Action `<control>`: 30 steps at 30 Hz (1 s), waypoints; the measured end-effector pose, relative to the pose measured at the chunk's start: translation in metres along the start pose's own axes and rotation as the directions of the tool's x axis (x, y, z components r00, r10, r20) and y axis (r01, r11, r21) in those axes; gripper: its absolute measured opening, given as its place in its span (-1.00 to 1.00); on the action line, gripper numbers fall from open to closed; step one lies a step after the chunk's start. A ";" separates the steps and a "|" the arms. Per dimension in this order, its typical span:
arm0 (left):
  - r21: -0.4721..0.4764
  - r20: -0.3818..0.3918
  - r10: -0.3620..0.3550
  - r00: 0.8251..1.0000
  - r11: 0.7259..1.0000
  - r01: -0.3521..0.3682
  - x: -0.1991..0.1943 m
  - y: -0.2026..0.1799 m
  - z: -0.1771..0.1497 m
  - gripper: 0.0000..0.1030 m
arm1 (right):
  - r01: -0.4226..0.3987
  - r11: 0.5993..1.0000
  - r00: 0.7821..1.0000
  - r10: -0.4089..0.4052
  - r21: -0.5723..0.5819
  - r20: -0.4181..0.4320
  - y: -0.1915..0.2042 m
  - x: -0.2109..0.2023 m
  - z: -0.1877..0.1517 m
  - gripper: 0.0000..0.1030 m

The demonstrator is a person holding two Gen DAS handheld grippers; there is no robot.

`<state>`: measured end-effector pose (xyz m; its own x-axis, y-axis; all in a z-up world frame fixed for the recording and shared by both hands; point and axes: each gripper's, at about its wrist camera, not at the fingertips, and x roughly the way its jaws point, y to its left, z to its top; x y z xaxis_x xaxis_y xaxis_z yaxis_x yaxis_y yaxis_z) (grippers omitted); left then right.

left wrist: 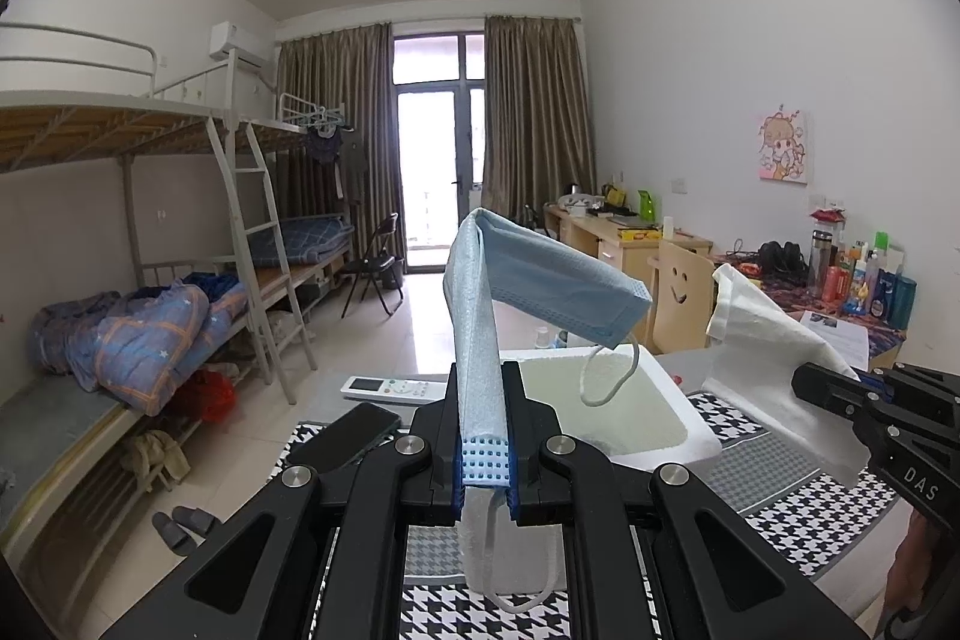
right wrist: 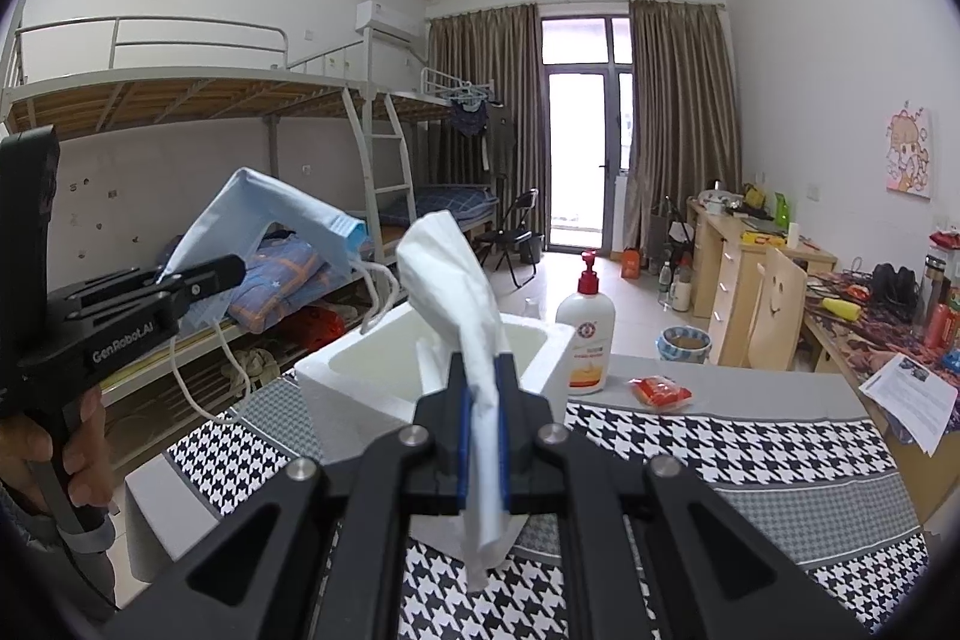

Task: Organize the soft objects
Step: 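Carry the mask with left tool while right tool carries tissue over the foam box, then lower the white tissue into the foam box and open the right tool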

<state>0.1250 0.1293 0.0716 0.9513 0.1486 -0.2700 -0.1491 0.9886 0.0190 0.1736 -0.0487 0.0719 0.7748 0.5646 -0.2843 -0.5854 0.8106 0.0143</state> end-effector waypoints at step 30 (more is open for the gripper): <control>-0.058 -0.049 0.098 0.994 0.993 -0.101 0.036 0.036 -0.002 -0.80 | -0.110 0.994 0.989 0.109 0.000 -0.098 0.027 0.086 0.022 -0.81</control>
<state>0.1532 0.1703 0.0606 0.9180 0.2433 -0.3133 -0.2592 0.9658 -0.0095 0.2298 0.0255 0.0693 0.6793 0.6317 -0.3734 -0.6668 0.7439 0.0456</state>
